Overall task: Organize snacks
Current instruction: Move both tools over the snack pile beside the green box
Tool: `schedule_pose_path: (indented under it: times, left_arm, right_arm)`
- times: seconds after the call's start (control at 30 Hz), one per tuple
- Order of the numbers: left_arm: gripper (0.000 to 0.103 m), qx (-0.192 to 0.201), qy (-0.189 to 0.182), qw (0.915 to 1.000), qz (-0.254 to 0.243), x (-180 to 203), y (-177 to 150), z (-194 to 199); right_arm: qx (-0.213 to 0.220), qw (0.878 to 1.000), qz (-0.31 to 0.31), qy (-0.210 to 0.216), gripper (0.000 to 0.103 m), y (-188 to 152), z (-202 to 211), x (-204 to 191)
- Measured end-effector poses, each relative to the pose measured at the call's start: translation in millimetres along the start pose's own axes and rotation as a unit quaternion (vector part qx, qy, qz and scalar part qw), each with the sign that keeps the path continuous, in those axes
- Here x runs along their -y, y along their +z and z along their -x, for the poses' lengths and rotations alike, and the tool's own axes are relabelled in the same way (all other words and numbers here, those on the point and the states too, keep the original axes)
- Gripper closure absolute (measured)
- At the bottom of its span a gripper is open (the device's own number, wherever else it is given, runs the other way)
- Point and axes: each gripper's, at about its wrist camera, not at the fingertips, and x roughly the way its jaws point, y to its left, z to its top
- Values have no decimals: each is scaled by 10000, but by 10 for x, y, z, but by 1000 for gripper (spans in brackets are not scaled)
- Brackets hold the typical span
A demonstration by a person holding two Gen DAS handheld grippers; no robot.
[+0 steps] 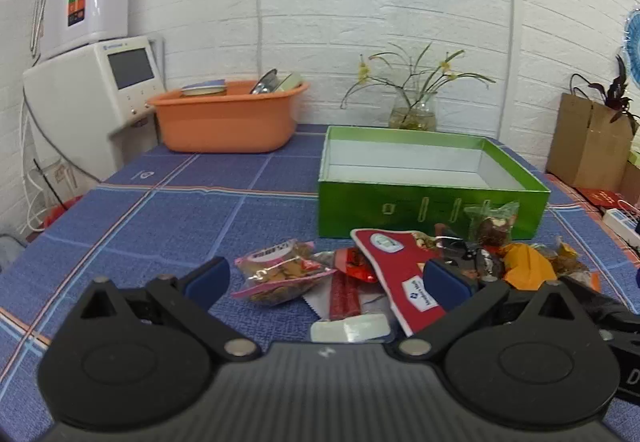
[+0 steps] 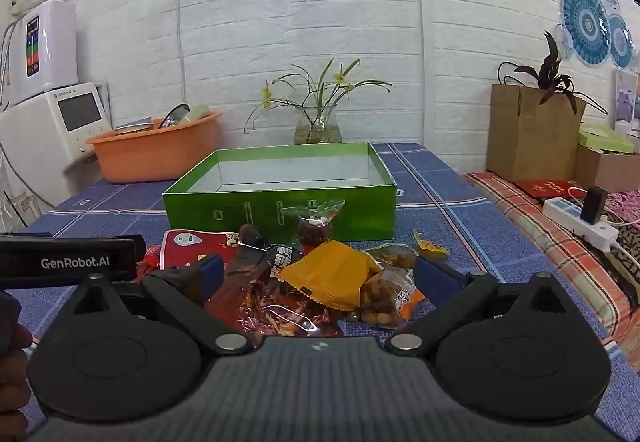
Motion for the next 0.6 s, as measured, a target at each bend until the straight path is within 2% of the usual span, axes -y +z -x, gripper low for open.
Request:
schedule_pose_path:
  times: [0.17, 0.3, 0.6]
  left_arm:
    - [0, -89, 32, 9998, 176, -93, -8, -51]
    - [0, -33, 75, 9999, 105, -98, -27, -39]
    - [0, -251, -136, 9994, 173, -80, -63, -111]
  right_arm:
    - [-163, 9998, -83, 27, 0, -12, -49, 23]
    - [-203, 9997, -142, 29, 0, -38, -58, 34]
    - [-187, 9996, -211, 84, 0, -46, -36, 43]
